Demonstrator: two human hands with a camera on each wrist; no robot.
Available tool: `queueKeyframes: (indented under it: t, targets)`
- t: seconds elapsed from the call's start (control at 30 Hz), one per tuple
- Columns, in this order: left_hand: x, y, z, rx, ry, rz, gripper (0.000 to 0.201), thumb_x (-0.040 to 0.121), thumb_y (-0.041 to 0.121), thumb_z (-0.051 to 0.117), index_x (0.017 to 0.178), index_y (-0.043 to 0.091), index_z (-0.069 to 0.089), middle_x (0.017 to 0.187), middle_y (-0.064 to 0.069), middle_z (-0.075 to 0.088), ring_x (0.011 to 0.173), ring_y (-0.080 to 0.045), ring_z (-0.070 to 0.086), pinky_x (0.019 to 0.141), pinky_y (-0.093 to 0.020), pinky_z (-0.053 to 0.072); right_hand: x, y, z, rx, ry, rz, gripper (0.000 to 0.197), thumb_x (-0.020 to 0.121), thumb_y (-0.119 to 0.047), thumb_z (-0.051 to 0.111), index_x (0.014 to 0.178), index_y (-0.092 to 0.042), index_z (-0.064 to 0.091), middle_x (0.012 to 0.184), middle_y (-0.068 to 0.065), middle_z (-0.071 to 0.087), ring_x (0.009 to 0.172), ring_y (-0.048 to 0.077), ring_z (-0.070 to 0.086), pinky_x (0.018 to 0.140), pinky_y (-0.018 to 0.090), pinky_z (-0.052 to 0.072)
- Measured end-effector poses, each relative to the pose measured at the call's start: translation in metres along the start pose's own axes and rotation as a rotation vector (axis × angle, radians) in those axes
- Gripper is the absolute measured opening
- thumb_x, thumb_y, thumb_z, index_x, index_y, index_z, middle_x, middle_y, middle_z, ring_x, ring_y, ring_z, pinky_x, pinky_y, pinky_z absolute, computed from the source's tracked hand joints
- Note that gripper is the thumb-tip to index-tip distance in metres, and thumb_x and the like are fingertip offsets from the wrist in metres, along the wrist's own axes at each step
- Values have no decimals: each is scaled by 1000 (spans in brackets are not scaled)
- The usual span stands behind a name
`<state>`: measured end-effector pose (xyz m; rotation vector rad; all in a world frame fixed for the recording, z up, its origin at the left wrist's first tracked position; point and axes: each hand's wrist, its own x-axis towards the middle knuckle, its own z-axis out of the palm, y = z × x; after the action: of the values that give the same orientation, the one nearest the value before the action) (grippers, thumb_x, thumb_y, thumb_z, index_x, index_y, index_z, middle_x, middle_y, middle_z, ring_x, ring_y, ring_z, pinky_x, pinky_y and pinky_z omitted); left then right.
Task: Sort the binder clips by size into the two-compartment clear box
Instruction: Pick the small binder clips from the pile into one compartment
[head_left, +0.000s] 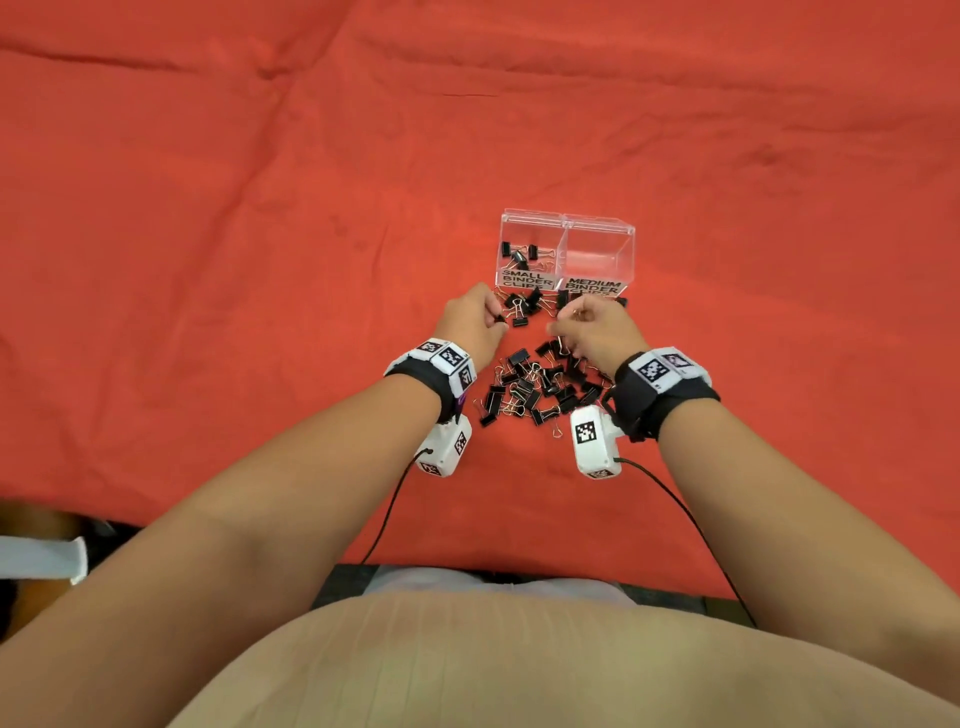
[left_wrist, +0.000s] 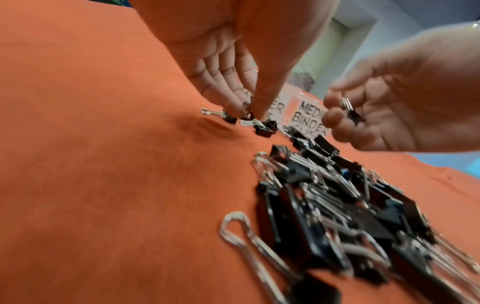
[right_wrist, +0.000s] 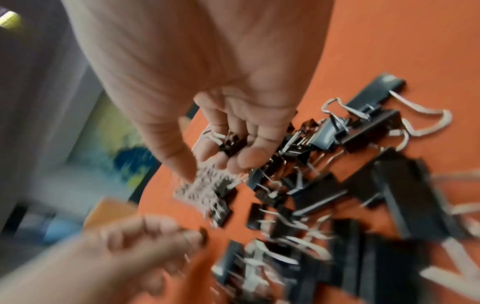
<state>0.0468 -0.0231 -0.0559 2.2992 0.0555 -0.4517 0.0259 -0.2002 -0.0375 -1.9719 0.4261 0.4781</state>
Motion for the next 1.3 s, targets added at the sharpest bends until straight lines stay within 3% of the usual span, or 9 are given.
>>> queueKeyframes:
  t: [0.13, 0.37, 0.47, 0.53, 0.6, 0.67, 0.83, 0.97, 1.3]
  targets:
    - [5, -6, -13, 82, -41, -40, 32, 86, 14, 65, 118, 15, 55, 82, -1, 58, 75, -18, 56, 73, -30, 49, 0, 6, 16, -453, -40, -122, 19, 80, -20, 69, 93, -13, 56, 68, -6, 49, 64, 15, 50, 53, 22, 36]
    - [7, -7, -13, 281, -162, 12, 57, 91, 17, 59, 143, 21, 38, 119, -17, 61, 110, -33, 58, 95, -41, 49, -2, 6, 24, -653, -32, -167, 32, 84, -25, 66, 109, -6, 61, 116, 12, 59, 108, 27, 54, 90, 35, 45]
    - [10, -3, -11, 377, -193, 45, 54, 94, 20, 56, 144, 22, 37, 125, -18, 55, 115, -33, 55, 95, -41, 48, -4, 5, 28, -653, -42, -144, 26, 87, -22, 62, 100, 0, 63, 108, 16, 60, 102, 29, 56, 85, 35, 45]
    - [11, -1, -11, 430, -199, 54, 49, 95, 20, 53, 142, 20, 40, 131, -17, 51, 120, -33, 52, 98, -42, 47, -2, 9, 31, -649, -42, -126, 21, 89, -20, 61, 79, -2, 61, 86, 11, 58, 80, 25, 56, 69, 30, 43]
    - [11, -2, -10, 430, -178, 65, 44, 94, 19, 55, 137, 17, 47, 132, -15, 51, 121, -32, 51, 99, -41, 46, 0, 14, 33, -644, -25, -124, 39, 90, -20, 60, 56, -15, 42, 62, -1, 40, 56, 16, 39, 55, 24, 32]
    - [9, -2, -9, 408, -133, 69, 36, 91, 18, 59, 126, 17, 53, 124, -10, 54, 114, -29, 55, 91, -40, 49, 3, 16, 35, -647, -44, -135, 48, 90, -20, 59, 53, -20, 30, 58, -5, 29, 59, 19, 34, 60, 25, 31]
    - [4, -4, -10, 387, -23, 71, 20, 86, 22, 66, 102, 15, 55, 110, -7, 50, 102, -25, 53, 80, -38, 49, 2, 13, 28, -568, 21, -167, 36, 93, -21, 53, 60, -19, 38, 70, 0, 42, 70, 21, 42, 70, 30, 35]
    - [3, -6, -10, 322, -69, 39, 19, 87, 20, 65, 102, 14, 55, 106, -7, 59, 101, -26, 57, 84, -37, 48, -1, -19, 10, -392, 125, -174, 16, 96, -27, 47, 91, -12, 50, 74, -3, 53, 62, 11, 49, 56, 24, 41]
    - [-1, -7, -18, 100, -29, -71, 23, 87, 20, 63, 109, 15, 57, 105, -11, 64, 94, -28, 62, 80, -34, 49, 48, -77, 6, -449, 193, -282, 20, 90, -17, 55, 109, -9, 57, 110, 9, 62, 98, 24, 59, 83, 32, 48]
